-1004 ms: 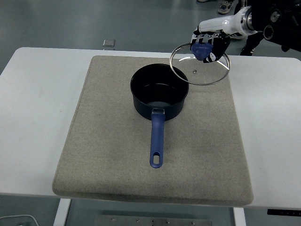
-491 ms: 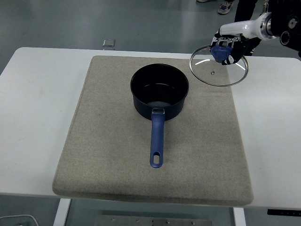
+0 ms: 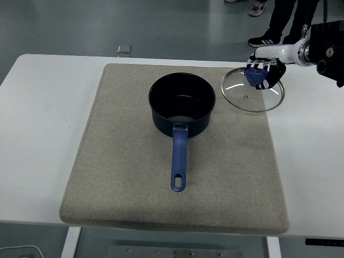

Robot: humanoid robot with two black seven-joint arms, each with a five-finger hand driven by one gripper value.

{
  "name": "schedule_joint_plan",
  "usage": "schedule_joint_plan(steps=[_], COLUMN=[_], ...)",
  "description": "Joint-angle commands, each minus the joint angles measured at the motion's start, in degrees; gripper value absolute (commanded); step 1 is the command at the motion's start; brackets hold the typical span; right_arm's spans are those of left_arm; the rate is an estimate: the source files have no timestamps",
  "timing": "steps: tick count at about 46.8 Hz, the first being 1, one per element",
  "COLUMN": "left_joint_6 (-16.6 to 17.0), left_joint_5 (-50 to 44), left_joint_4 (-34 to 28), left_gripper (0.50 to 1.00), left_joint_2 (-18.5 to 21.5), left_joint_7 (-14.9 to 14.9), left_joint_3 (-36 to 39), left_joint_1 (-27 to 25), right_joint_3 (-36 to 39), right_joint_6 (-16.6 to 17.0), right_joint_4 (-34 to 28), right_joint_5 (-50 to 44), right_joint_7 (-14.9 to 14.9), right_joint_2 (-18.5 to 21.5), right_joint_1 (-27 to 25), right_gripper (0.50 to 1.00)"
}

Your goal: Lift the pot lid and place it to the right of the pot.

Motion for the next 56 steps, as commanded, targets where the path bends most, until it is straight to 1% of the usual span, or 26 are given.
schedule_joint_plan(steps=[1, 8, 16, 17, 18, 21, 22, 25, 28, 31, 33, 36, 44, 46, 51, 53, 56], left_joint_6=[-0.01, -0.02, -0.02, -0.02, -0.02, 0.07, -0.01, -0.02, -0.02, -0.02, -0.02, -0.01, 0.07, -0.02, -0.02, -0.02, -0.02], left_joint_5=[0.01, 0.01, 0.01, 0.01, 0.01, 0.01, 0.01, 0.01, 0.01, 0.01, 0.01, 0.01, 0.01, 0.01, 0.01, 0.01, 0.01], left_joint_4=[0.00, 0.00, 0.00, 0.00, 0.00, 0.00, 0.00, 0.00, 0.00, 0.00, 0.00, 0.00, 0.00, 0.00, 0.00, 0.00, 0.00], left_gripper=[1.000, 1.000, 1.000, 1.000, 1.000, 1.000, 1.000, 1.000, 1.000, 1.000, 1.000, 1.000, 1.000, 1.000, 1.000, 1.000, 1.000], left_joint_2=[0.00, 0.00, 0.00, 0.00, 0.00, 0.00, 0.00, 0.00, 0.00, 0.00, 0.00, 0.00, 0.00, 0.00, 0.00, 0.00, 0.00], left_joint_7=[0.00, 0.00, 0.00, 0.00, 0.00, 0.00, 0.00, 0.00, 0.00, 0.00, 0.00, 0.00, 0.00, 0.00, 0.00, 0.00, 0.00], left_joint_3=[-0.04, -0.04, -0.04, -0.04, 0.05, -0.04, -0.04, -0.04, 0.05, -0.04, -0.04, -0.04, -0.04, -0.04, -0.04, -0.04, 0.05], left_joint_1=[0.00, 0.00, 0.00, 0.00, 0.00, 0.00, 0.00, 0.00, 0.00, 0.00, 0.00, 0.00, 0.00, 0.00, 0.00, 0.00, 0.00], right_joint_3=[0.12, 0.21, 0.30, 0.30, 0.30, 0.39, 0.39, 0.39, 0.47, 0.56, 0.56, 0.65, 1.79, 3.54, 9.43, 11.54, 14.18], right_joint_6=[-1.29, -2.78, -5.60, -5.69, -5.69, -5.60, -5.60, -5.60, -5.60, -5.60, -5.51, -5.42, -4.55, -3.23, 1.69, 2.75, 3.45], right_joint_4=[-0.04, -0.04, 0.05, 0.05, -0.04, 0.05, 0.05, 0.05, 0.05, 0.05, 0.05, 0.05, 0.14, 0.14, 0.14, 0.14, 0.14], right_joint_5=[0.00, 0.09, 0.26, 0.26, 0.35, 0.35, 0.44, 0.53, 0.70, 0.88, 0.88, 1.05, 1.23, 1.23, 1.23, 1.32, 1.32], right_joint_7=[0.00, 0.00, 0.00, 0.00, 0.00, 0.00, 0.00, 0.08, 0.09, 0.09, 0.09, 0.09, 0.35, 0.79, 1.40, 1.40, 1.40], right_joint_2=[0.21, 0.91, 1.00, 1.00, 1.09, 1.18, 1.18, 1.18, 1.18, 1.18, 1.18, 1.18, 0.83, 0.74, -0.05, -0.14, -0.75], right_joint_1=[-1.35, -2.67, -4.87, -4.87, -4.96, -5.49, -5.57, -5.75, -5.93, -6.02, -5.93, -5.84, -5.31, -5.22, -5.31, -5.49, -5.84], right_gripper=[0.500, 0.500, 0.500, 0.533, 0.551, 0.590, 0.611, 0.704, 0.750, 0.809, 0.860, 0.895, 0.895, 0.895, 0.895, 0.895, 0.895])
